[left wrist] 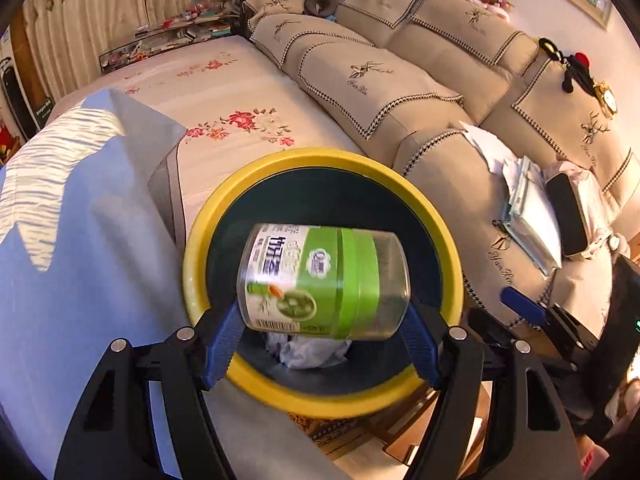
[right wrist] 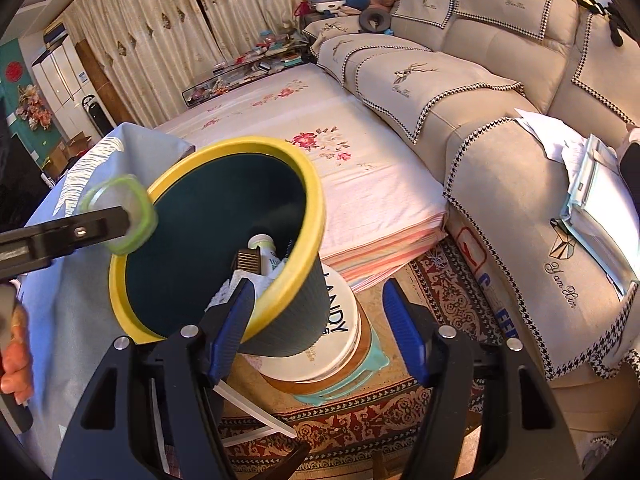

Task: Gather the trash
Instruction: 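Carry the tea bottle over the bin and open the left tool, then grasp the pink strawberry milk carton with the right tool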

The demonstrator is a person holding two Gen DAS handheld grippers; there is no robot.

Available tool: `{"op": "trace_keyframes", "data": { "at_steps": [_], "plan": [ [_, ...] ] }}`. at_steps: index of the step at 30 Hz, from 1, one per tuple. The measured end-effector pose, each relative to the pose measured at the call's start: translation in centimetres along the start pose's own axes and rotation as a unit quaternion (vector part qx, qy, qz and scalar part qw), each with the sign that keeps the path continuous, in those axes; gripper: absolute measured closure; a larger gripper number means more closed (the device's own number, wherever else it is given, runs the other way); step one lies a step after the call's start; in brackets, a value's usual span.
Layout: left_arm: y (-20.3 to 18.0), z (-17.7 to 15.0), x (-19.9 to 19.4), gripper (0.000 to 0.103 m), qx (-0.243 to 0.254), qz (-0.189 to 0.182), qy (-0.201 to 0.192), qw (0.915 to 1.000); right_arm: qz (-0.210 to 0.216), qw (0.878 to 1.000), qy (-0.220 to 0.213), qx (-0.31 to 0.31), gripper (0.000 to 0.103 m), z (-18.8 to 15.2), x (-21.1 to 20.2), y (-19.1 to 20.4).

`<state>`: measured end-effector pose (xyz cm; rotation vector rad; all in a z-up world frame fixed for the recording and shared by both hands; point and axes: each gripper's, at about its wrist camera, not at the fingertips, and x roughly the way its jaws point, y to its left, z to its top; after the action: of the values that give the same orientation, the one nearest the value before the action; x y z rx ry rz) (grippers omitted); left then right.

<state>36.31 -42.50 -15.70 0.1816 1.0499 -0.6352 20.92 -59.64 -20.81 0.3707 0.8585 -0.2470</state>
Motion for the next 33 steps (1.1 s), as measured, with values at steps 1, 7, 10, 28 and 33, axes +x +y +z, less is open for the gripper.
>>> {"op": "trace_keyframes", "data": {
  "at_steps": [1,7,10,28,33],
  "plan": [
    [0.0,0.2,0.4,0.032,0.001,0.005,-0.003,1.0,-0.001,1.0,0.0,0.002,0.039,-0.1,0.0,-0.1],
    [0.9,0.6,-0.4,0.023,-0.01,0.009,-0.021,0.9997,-0.004,1.0,0.005,0.009,0.036,-0.5,-0.1,-0.4],
    [2.2,-0.2,-3.2,0.019,-0.016,0.002,-0.047,0.9988,0.0,1.0,0.009,0.007,0.036,-0.7,0.2,0.0],
    [20.5,-17.7,-21.1,0.009,-0.109,0.097,-0.199,0.9691,0.085,0.989,0.011,-0.122,0.036,2.1,0.6,14.6],
    [27.0,-22.1,-23.5,0.009,-0.154,0.175,-0.202,0.9511,0.145,0.966,0.022,-0.214,0.036,2.1,0.9,24.7]
  ]
}}
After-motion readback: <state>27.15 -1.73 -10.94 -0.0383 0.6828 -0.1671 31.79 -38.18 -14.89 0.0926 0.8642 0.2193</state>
